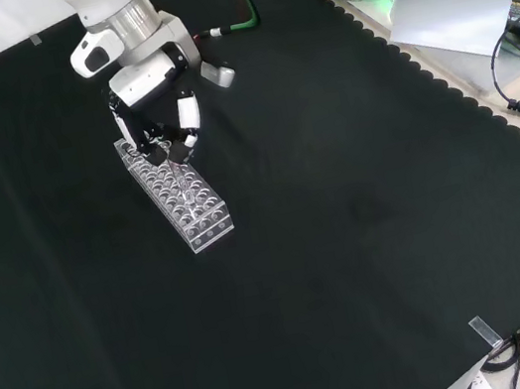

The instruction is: Put the test tube back in the rack.

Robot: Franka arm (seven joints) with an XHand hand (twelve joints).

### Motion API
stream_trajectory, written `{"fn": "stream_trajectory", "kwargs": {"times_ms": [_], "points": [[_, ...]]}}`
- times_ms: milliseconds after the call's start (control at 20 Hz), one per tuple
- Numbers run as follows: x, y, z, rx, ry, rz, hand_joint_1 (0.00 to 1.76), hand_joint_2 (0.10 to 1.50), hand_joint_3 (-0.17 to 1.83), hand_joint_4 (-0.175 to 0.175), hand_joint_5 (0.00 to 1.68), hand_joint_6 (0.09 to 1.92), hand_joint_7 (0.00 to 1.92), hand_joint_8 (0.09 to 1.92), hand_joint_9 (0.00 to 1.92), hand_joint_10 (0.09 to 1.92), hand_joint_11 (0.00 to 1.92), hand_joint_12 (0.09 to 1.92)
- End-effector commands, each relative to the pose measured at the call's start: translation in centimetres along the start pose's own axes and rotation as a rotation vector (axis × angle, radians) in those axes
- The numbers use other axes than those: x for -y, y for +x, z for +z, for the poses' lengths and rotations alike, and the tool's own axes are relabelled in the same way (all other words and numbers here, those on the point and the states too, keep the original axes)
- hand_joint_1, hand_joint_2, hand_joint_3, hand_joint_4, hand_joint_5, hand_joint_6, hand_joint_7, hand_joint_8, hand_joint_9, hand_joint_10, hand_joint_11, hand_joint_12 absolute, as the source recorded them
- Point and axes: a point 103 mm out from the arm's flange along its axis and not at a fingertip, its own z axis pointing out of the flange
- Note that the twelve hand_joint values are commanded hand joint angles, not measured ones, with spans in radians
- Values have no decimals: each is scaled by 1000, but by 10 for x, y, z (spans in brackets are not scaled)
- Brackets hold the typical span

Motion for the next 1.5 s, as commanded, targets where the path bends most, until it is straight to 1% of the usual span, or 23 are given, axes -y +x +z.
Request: {"fn": "stream_trajectory", "kwargs": {"times_ms": [50, 350, 650, 800, 1100, 1500], "points": [[4, 2, 4, 15, 3, -2, 1232, 601, 671, -175, 1432, 372, 1845, 395, 1774, 265, 1330, 882], [6, 0, 7, 3, 14, 4, 1232, 601, 671, -175, 1432, 372, 1844, 396, 1774, 265, 1330, 882], [7, -2, 8, 8, 14, 7, 1232, 601, 671, -175, 1432, 372, 1843, 396, 1774, 264, 1329, 882], [6, -3, 10, 8, 19, 18, 1232, 601, 671, -175, 1432, 372, 1843, 397, 1774, 264, 1329, 882], [-2, -19, 20, 9, 23, 39, 1232, 601, 671, -175, 1432, 371, 1843, 397, 1774, 264, 1329, 882], [-6, -24, 22, 0, 30, 57, 1232, 601, 671, -175, 1432, 371, 1843, 397, 1774, 264, 1328, 883]]}}
